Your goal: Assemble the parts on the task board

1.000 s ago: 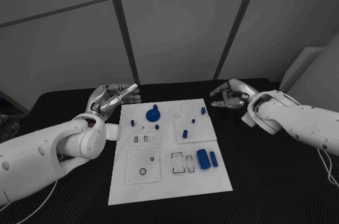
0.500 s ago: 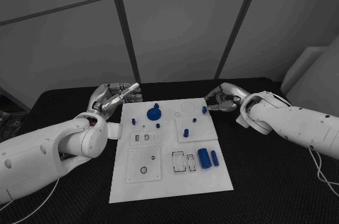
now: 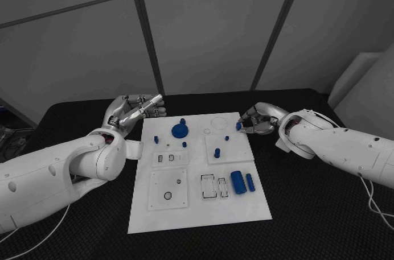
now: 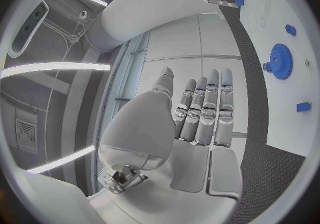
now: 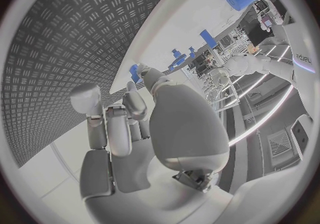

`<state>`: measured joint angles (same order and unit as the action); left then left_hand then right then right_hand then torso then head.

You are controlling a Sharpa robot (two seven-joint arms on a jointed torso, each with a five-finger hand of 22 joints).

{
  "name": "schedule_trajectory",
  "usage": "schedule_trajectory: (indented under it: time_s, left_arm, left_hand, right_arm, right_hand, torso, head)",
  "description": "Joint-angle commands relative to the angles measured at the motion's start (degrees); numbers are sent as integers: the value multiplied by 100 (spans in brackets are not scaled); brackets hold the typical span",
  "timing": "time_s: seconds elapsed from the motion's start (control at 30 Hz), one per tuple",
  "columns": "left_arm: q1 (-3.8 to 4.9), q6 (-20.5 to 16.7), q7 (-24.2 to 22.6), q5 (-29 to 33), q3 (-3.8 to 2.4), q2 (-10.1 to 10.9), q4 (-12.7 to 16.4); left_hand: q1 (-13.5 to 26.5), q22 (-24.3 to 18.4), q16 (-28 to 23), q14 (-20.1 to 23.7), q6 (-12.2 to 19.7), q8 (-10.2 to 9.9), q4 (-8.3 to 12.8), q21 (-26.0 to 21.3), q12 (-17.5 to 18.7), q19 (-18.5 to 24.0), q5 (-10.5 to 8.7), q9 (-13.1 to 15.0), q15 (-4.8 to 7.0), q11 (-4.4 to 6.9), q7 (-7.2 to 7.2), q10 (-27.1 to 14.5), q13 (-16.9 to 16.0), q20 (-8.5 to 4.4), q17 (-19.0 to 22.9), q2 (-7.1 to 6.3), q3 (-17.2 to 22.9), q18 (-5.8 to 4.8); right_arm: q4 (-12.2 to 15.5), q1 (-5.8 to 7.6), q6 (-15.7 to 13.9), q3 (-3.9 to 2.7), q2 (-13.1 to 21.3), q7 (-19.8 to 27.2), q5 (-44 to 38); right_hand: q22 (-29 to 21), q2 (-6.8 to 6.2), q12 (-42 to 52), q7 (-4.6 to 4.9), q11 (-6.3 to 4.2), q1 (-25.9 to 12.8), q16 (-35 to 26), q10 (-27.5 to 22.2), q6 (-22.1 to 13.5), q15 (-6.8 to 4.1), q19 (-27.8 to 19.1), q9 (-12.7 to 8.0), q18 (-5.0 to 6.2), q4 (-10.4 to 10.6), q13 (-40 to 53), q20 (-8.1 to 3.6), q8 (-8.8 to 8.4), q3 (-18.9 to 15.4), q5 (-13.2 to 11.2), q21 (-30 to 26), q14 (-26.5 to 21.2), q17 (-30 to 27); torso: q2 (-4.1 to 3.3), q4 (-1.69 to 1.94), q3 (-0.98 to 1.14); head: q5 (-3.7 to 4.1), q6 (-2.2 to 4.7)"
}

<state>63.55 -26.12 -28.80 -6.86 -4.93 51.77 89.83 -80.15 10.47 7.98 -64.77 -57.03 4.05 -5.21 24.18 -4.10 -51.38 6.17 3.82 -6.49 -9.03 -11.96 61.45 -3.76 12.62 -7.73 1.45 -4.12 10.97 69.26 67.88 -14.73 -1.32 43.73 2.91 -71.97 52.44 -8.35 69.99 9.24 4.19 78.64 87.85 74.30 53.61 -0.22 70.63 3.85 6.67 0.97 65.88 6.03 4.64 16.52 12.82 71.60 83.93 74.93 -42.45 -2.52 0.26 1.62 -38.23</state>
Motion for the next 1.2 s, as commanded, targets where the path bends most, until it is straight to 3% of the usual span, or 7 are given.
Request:
schedule_trajectory:
  time_s: [0.03, 1.2]
  left_arm:
    - [5, 64, -70, -33, -6, -13, -4]
    - [0, 166, 10, -33, -6, -31, -33]
  left_hand:
    - [-9, -7, -38, -33, -36, -20, 35, 31, 5, 17, -29, -2, 2, -11, -12, 43, -7, 7, -8, 52, 10, -56]
    - [-6, -8, -45, -33, -32, -25, 36, 32, 12, 20, -28, -3, 2, -13, -15, 40, -4, 7, -11, 59, 9, -56]
  right_arm:
    - [-7, 1, 80, -2, -28, -49, -136]
    - [-276, -2, -115, -3, -289, -86, -145]
  right_hand:
    - [0, 22, 1, 2, -4, 29, 29, -27, -18, 10, -22, 6, 44, 2, 8, -5, -16, -35, 31, -29, 505, 1100]
    - [33, 101, 35, 22, 11, -42, 34, 4, 0, 23, 4, 13, 37, 71, 37, 4, -15, -67, 42, -12, 508, 1112]
  torso:
    - [-2, 5, 3]
    - [5, 1, 7]
  head:
    - [12, -11]
    - [-15, -77]
